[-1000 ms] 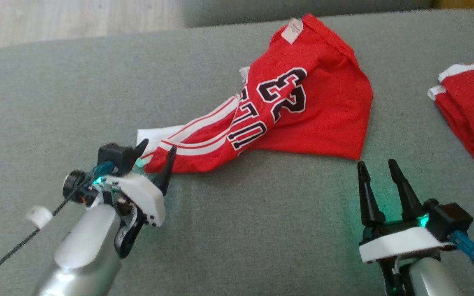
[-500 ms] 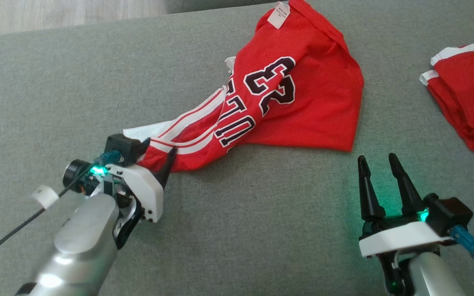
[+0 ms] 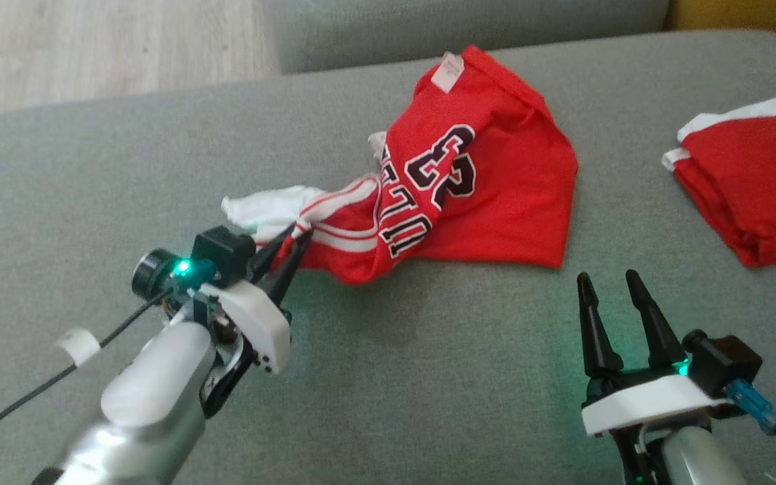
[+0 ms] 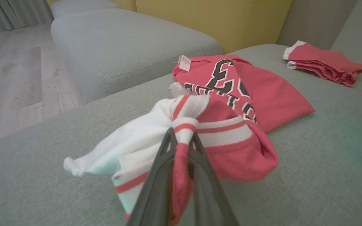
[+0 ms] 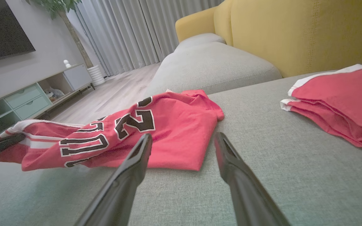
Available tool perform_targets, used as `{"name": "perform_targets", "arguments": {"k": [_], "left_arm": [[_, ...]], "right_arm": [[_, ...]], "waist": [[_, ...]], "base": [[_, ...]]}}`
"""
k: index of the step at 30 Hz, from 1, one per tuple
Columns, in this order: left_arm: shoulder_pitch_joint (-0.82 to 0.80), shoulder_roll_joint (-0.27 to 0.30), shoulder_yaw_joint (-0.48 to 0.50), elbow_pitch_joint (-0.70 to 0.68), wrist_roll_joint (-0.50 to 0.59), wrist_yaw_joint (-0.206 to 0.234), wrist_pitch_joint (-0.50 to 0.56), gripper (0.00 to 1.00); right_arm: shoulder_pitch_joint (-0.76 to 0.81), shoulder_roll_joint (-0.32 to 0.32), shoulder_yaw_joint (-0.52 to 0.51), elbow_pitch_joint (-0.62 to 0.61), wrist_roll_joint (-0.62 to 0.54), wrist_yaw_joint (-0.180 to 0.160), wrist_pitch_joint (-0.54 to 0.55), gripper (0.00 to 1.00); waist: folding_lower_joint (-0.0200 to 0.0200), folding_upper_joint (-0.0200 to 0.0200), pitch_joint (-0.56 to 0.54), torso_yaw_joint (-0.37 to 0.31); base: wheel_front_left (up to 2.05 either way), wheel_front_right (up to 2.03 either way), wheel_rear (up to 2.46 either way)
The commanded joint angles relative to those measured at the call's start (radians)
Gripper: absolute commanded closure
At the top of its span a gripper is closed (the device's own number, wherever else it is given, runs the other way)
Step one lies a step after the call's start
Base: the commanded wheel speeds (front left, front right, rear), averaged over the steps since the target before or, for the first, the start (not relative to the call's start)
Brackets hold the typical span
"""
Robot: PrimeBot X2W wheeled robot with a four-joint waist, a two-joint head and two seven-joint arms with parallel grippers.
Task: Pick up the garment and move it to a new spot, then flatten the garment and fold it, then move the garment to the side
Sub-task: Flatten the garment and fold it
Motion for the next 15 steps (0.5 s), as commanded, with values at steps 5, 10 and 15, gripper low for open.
{"name": "perform_targets", "arguments": {"k": [5, 10, 15], "left_arm": [[0.043, 0.058, -0.009, -0.096, -0.032, 0.006, 0.119, 1.0], [0.124, 0.071, -0.053, -0.257, -0.122, 0.004, 0.259, 1.0], [0.187, 0.057, -0.007, -0.451, -0.314, 0.014, 0.353, 1.0]], "right_arm": [[0.003, -0.005, 0.028, -0.02, 0.021, -0.001, -0.011, 0.0], [0.016, -0.005, 0.026, -0.021, 0.031, -0.001, -0.011, 0.0], [0.019, -0.005, 0.019, -0.025, 0.037, -0.001, -0.011, 0.0]], "waist": [[0.0001, 0.0, -0.075, 0.003], [0.0001, 0.0, -0.099, 0.014], [0.0001, 0.0, -0.098, 0.024]], "base": [[0.0, 0.0, 0.0], [0.0, 0.0, 0.0], [0.0, 0.0, 0.0]]}}
